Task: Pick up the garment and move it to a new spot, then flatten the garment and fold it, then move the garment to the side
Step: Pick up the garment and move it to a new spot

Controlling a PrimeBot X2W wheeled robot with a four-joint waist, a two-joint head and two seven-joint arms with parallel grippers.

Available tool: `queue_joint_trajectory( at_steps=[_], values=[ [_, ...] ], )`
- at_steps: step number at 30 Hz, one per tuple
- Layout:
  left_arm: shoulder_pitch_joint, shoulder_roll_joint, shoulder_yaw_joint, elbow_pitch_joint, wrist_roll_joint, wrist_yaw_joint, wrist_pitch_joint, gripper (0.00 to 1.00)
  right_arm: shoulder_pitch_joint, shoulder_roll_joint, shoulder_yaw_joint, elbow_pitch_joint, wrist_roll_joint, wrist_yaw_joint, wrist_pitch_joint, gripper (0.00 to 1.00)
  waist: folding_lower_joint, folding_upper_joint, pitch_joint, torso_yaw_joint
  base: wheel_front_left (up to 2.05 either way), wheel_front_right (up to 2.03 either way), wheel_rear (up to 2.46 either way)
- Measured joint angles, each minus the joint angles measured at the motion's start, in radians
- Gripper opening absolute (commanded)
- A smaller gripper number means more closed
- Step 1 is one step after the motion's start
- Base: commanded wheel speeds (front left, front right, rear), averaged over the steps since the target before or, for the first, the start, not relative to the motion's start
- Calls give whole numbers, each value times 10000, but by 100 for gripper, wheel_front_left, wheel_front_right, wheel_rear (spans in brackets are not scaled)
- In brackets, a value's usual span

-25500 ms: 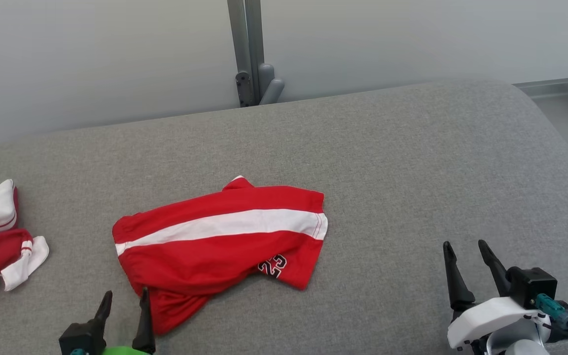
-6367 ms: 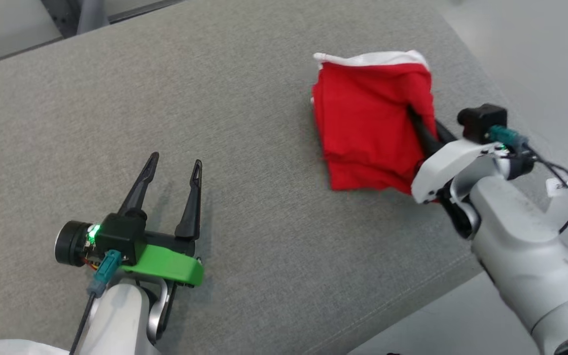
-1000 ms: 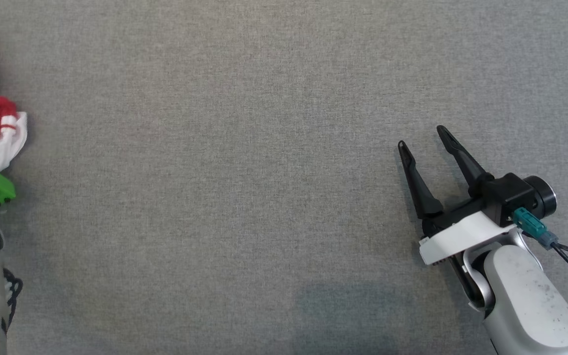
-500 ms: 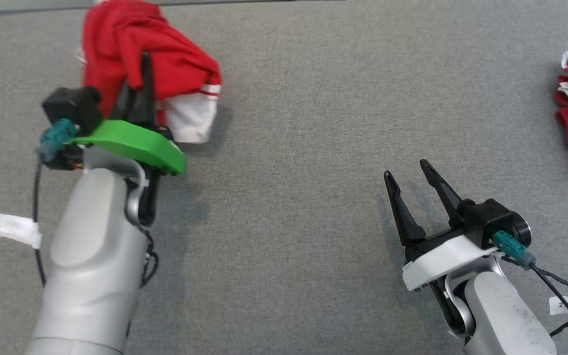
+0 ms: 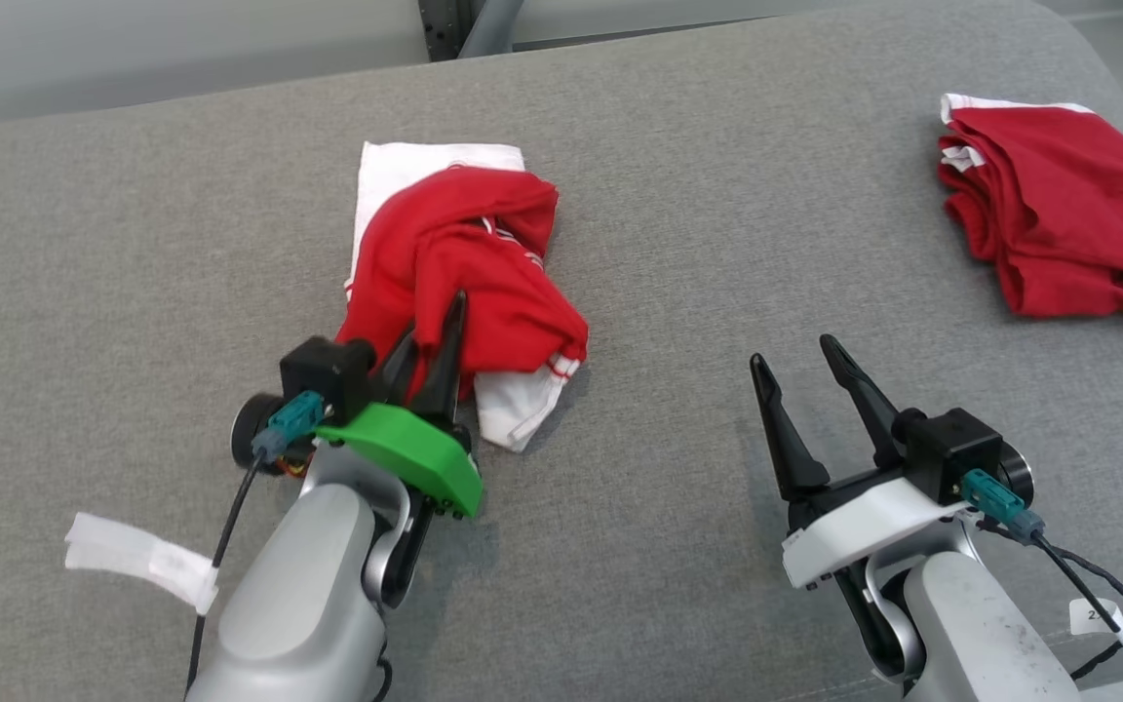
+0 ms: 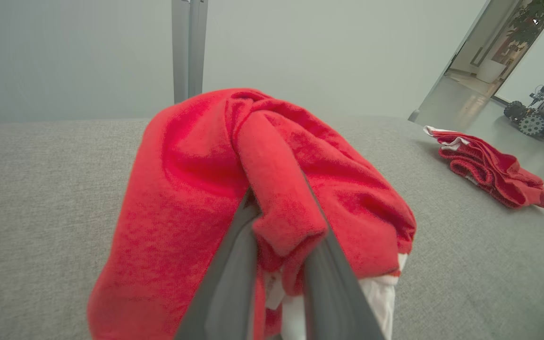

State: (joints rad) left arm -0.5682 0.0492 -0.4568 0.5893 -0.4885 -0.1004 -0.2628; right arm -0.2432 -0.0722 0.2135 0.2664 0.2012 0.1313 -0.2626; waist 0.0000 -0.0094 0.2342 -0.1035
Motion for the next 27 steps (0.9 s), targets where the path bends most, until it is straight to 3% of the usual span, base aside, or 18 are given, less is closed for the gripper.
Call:
queue_joint_trajectory(
  at_steps=[4,15,22,27],
  values=[
    [980,-6,899,140,523,217,-10,100,56,56,-52,84,33,0,0,100,0,0,-231,-380,0,0,0],
    [4346,25,3900,-2598,2454,568,-12,100,807,161,-359,176,40,0,2,100,0,0,-1418,-541,0,0,0],
    [5578,15,4913,-3306,3145,667,-13,100,1228,205,-435,159,-6,0,0,100,0,0,-2061,-397,0,0,0],
    [6068,8,5152,-3528,3035,773,-12,100,1548,213,-453,151,-6,0,0,100,0,0,-2279,-241,0,0,0]
  ],
)
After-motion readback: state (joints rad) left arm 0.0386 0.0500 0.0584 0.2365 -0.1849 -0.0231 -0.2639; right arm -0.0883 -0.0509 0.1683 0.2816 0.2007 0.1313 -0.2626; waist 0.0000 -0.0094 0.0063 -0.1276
